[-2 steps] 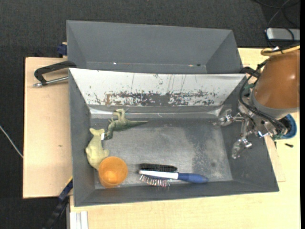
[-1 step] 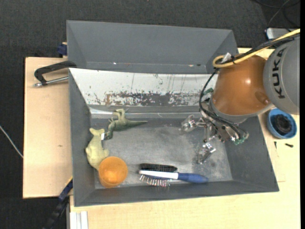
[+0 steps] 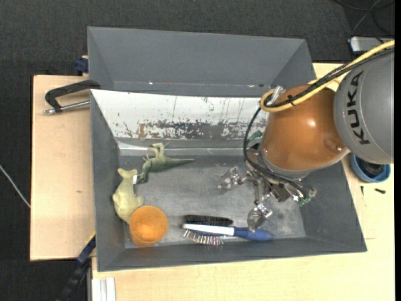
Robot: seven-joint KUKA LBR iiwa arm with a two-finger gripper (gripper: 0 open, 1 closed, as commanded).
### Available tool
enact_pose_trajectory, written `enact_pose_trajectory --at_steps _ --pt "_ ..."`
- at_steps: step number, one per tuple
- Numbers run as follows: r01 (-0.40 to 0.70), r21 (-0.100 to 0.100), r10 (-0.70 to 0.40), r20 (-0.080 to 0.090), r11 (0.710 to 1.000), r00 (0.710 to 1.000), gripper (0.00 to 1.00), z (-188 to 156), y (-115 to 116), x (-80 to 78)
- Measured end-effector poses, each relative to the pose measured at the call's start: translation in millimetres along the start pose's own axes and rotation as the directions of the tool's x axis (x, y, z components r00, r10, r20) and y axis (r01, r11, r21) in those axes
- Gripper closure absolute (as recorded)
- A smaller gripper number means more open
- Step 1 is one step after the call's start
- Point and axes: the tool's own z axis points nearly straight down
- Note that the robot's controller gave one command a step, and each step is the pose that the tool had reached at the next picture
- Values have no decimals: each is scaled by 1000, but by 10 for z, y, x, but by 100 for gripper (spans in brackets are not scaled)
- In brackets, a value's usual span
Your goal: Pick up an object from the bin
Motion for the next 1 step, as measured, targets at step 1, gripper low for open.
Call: enact_pose_trajectory --at_steps 1 --pt "163 4 -163 -9 987 987 0 748 116 -100"
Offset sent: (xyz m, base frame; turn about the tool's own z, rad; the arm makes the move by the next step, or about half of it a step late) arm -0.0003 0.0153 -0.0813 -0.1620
